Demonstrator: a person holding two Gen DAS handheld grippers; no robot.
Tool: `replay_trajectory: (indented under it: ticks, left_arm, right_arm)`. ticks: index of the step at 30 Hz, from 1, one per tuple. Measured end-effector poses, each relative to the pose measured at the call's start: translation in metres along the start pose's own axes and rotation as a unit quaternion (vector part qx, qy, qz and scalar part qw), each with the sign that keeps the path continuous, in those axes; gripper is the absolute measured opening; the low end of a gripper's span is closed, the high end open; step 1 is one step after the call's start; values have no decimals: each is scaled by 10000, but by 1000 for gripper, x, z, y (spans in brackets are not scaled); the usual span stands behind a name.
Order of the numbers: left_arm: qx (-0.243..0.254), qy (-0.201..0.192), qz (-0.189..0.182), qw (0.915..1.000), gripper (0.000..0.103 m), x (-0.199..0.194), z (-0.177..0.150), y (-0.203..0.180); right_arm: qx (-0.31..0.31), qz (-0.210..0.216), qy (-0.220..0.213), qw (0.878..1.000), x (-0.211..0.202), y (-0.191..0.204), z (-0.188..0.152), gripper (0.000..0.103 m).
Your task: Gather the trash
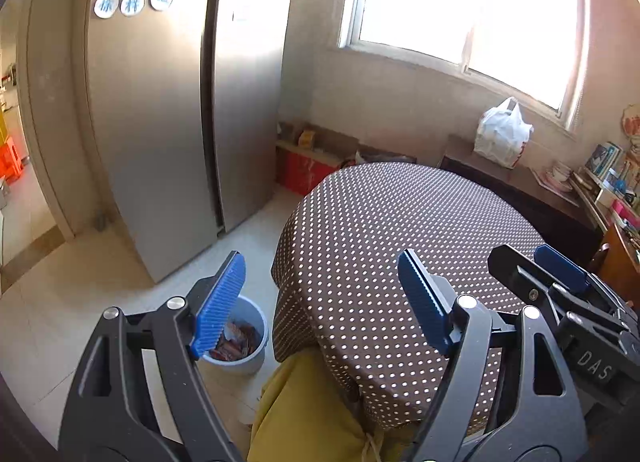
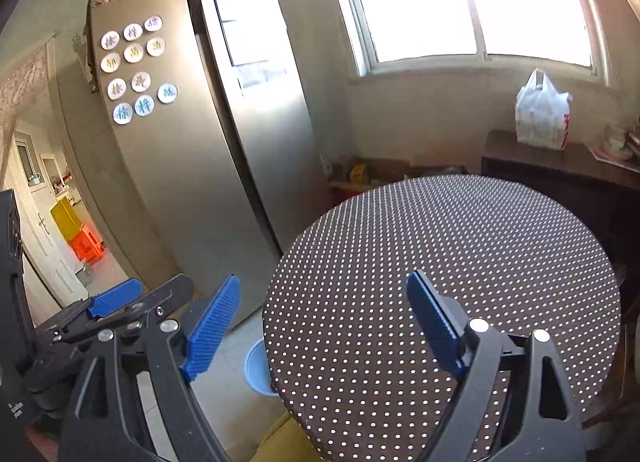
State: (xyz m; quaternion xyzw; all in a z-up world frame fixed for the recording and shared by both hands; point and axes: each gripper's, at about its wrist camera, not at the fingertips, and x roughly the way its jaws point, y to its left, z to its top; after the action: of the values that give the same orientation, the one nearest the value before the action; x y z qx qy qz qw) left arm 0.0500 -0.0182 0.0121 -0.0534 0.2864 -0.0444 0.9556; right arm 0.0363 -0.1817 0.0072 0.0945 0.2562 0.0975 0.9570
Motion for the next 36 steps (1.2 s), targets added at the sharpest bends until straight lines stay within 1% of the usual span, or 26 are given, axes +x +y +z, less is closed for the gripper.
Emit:
replay_trajectory:
  ticks: [5,10,15,21,30,36]
  left_arm:
    - [11,-186,-103,9998,78,-16,4,-4]
    - [51,-370,-110,9992,85,-27,8,-10]
    - [151,-486,6,9987,86,-32,8,-14]
    - [167,-619,114,9979,88,-41,7,-13]
    - [131,-586,205,9980,90,-42,5,-7]
    - [125,-586,180,9980,91,-42,5,-7]
  right_arm:
    - [-10,57,-242,9997,-17,-3,1,88]
    - [-21,197,-374,9991,-27,-6,5,89]
    - [-15,301,-410,9987,-30,-9,7,90]
    - [-69,326,-450,9984,-31,-5,9,92]
    - [-143,402,-387,9983,-29,-2,3,92]
    - [-125,434,-381,9983,-29,0,2,93]
